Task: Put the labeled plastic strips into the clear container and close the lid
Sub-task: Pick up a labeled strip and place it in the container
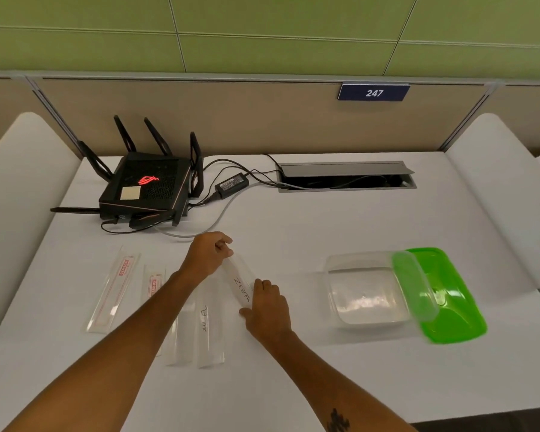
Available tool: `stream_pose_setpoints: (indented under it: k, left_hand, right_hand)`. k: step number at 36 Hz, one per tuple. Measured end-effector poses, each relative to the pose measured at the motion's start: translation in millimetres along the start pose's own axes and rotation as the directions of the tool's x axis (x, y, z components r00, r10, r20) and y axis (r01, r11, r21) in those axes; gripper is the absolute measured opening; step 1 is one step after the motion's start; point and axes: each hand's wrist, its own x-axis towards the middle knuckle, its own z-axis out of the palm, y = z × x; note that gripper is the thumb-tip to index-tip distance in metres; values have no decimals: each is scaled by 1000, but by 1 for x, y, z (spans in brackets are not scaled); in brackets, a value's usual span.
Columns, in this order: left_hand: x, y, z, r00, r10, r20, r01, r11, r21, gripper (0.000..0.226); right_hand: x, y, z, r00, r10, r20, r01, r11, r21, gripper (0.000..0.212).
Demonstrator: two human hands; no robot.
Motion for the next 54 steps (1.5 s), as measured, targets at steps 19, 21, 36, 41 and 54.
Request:
stream_pose_setpoints:
  k: [19,21,36,41,54]
  left_hand:
    - [-52,119,-50,909,271,-318,-256,963,87,22]
    - [-58,138,-46,894,294,-338,-292,955,58,22]
    - [-101,204,96,953,243,-181,-280,935,-217,26]
    - [-115,215,134,980,168,-108,-192,939,-286,28]
    - [-124,226,175,972,-195,134,230,908,-349,33]
  right_hand:
    - [4,33,-131,956,-225,-186,229,973,2,62]
    - [4,49,-153,950,-244,-195,245,969,-19,66]
    - [-21,210,-227,969,-245,-32,231,944,-235,57]
    - [-26,238,-223,972,-230,38,231,927,-295,54]
    - [-11,274,-198,950,-247,190,305,866,-397,44]
